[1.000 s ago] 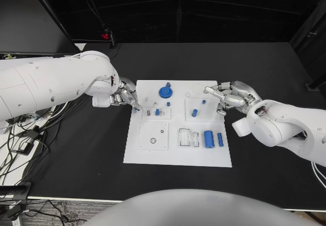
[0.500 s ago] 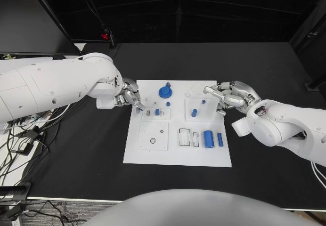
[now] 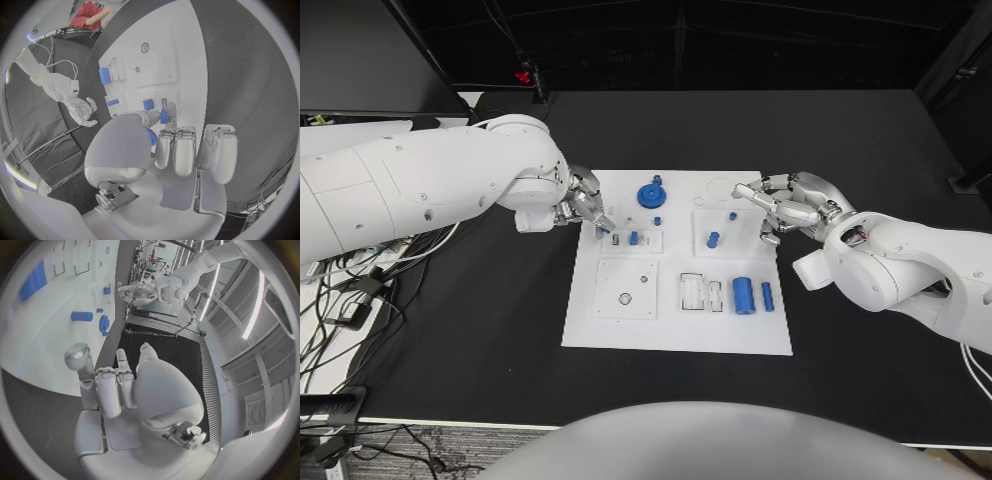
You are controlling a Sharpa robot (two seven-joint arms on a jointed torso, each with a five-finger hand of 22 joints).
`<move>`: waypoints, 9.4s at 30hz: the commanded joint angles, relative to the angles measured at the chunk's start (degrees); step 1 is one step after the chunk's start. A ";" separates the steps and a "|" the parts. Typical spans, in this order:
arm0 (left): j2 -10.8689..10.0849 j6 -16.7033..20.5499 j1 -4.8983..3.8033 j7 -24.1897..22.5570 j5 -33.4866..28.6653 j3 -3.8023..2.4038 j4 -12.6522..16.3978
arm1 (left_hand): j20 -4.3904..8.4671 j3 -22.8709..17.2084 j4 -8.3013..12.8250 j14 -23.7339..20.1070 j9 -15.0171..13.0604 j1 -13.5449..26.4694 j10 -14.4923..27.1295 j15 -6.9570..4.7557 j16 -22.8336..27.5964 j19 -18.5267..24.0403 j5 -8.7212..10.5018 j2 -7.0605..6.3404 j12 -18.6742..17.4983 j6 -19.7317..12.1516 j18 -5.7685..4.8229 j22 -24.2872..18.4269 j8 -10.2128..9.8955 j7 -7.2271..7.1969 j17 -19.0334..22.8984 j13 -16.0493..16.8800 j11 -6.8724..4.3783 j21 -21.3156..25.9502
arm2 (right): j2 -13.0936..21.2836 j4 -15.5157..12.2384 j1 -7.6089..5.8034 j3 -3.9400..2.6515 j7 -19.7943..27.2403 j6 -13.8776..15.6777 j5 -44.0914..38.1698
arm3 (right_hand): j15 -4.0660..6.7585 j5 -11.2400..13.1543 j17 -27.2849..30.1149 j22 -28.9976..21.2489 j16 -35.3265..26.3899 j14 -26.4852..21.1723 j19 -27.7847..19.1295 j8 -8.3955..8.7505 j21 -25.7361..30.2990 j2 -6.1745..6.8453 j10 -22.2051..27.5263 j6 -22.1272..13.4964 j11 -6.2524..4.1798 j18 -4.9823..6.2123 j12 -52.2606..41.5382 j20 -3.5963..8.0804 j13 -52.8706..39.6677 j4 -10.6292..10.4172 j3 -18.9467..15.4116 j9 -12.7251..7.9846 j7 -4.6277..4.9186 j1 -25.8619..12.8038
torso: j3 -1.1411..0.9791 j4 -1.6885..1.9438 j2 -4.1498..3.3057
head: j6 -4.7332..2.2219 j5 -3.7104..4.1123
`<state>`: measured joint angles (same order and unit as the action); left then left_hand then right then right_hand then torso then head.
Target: Assemble the parts on the task board
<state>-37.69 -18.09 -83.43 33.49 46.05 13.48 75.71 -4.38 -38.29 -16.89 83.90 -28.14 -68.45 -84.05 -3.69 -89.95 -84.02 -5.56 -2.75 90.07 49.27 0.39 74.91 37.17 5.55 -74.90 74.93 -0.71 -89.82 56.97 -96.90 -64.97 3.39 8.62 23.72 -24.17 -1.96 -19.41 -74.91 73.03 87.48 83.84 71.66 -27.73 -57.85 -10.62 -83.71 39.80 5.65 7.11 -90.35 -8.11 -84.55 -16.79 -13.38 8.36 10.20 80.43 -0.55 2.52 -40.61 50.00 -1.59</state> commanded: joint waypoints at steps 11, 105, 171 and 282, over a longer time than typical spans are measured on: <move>1.03 -0.94 0.57 2.60 -2.96 -0.02 -0.51 | 0.32 -4.14 4.60 6.10 0.12 0.83 -5.95 0.27 -0.05 -5.98 -0.12 0.12 -0.07 3.34 -0.39 15.09 -0.70 -2.68 -15.10 15.07 0.26 -0.18 | 0.03 -0.23 -0.07 -0.03 0.39 -0.08 -0.11 | -0.02 -0.19 -10.17 -0.02 -0.08 3.14 -0.47 -0.27 0.25 -0.02 -6.29 -0.27 0.08 0.37 0.35 -0.01 -5.45 0.09 -0.37 -0.06 -0.05 0.47 | 0.00 -0.02 0.03 | 0.00 -0.05; 4.19 -3.82 2.36 1.94 -2.97 -0.01 -4.44 | 0.46 -4.89 6.00 6.10 0.09 2.27 -5.95 0.53 -0.05 -5.98 0.30 1.03 -0.07 2.93 -0.39 15.09 -2.72 -2.20 -15.10 15.07 0.68 -0.18 | -0.02 -0.29 -0.07 -0.03 0.49 -0.17 -0.11 | -0.02 -0.23 -10.15 -0.03 -0.08 3.13 -0.48 -0.33 0.31 -0.06 -6.29 -0.32 0.08 0.38 0.35 -0.01 -5.45 0.10 -0.41 -0.08 -0.05 0.54 | 0.03 0.02 0.03 | 0.00 0.55; 4.10 -3.87 2.59 4.11 -1.32 -0.01 -4.77 | -1.45 4.88 5.03 6.10 2.64 3.08 -5.95 2.90 -0.05 -5.98 1.03 1.86 -0.07 -5.76 -0.39 15.09 -7.31 0.71 -15.10 15.07 3.41 -0.18 | 0.02 -0.19 -0.07 -0.03 0.47 -0.29 -0.11 | -0.02 -0.25 -10.21 0.05 -0.04 3.17 -0.41 -0.44 0.25 -0.14 -6.29 -0.38 0.09 0.36 0.35 -0.02 -5.45 0.08 -0.49 -0.12 -0.04 0.59 | 0.01 0.06 0.01 | 0.00 0.48; 0.07 40.67 4.34 -45.33 32.59 -0.01 -0.06 | -1.36 41.20 0.11 6.10 10.25 -16.97 -5.95 3.04 -0.05 -5.98 -17.35 -2.53 -0.07 -15.17 -0.39 15.09 1.97 0.90 -15.10 15.07 3.10 -0.18 | 0.03 -0.03 0.06 -0.03 1.95 0.26 -0.11 | -0.02 -0.29 -10.39 0.18 0.07 3.29 -0.27 -0.61 0.14 -0.32 -6.29 -0.45 0.08 0.33 0.35 -0.02 -5.45 0.11 -0.57 -0.17 -0.05 0.72 | 0.04 -0.01 0.02 | 0.00 0.62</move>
<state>-37.82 20.07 -79.11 -8.65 68.00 13.52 75.96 -5.92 2.94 -16.72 83.98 -18.52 -85.02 -84.02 -0.96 -89.95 -84.12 -22.64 -5.27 90.07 33.15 0.38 74.91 39.75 6.31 -74.90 74.93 1.96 -89.82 56.97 -96.82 -64.87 3.39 9.25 23.77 -24.17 -1.96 -19.41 -74.91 73.15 87.48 83.84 71.67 -27.94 -57.85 -10.77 -83.71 39.81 5.65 7.11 -90.31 -8.11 -85.09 -16.64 -13.53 8.27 10.20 80.59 -0.49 2.50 -40.60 50.00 -0.94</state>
